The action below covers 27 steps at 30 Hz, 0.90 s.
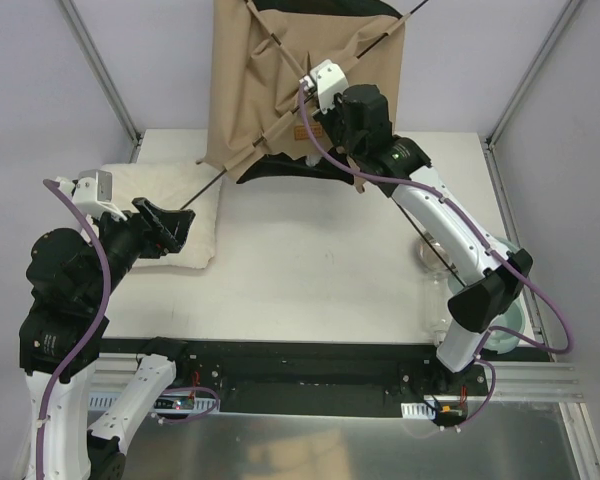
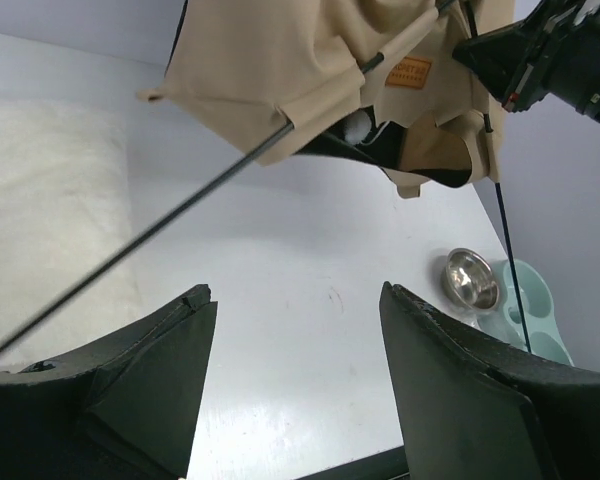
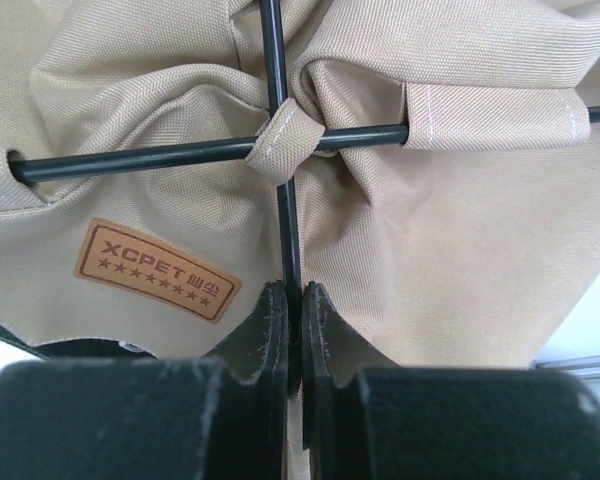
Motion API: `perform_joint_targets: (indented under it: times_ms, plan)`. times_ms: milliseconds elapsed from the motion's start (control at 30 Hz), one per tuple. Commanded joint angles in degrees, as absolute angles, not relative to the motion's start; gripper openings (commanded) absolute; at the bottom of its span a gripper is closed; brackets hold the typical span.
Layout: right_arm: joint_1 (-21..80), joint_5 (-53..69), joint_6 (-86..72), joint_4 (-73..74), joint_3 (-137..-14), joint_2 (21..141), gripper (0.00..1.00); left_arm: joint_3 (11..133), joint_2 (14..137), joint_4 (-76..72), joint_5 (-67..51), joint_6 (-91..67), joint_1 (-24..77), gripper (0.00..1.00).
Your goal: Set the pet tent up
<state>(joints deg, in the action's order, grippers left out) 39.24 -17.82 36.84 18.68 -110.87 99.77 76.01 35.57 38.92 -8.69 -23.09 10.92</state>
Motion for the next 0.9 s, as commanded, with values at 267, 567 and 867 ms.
perform_joint_targets:
  times_ms: [267,567,867]
  plan:
    - [39.99,-19.24,26.29,7.73,-120.66,99.75,0.0,77.17,37.26,37.79,-8.17,-22.5,11.25,0.69]
    - [40.87,-23.03,23.47,7.99,-126.29,98.53,0.0,77.61,38.32,37.79,-8.26,-22.85,11.25,0.69]
    - [41.22,-24.69,30.83,7.38,-127.44,97.91,0.0,77.61,39.11,37.71,-8.35,-22.59,11.25,0.69]
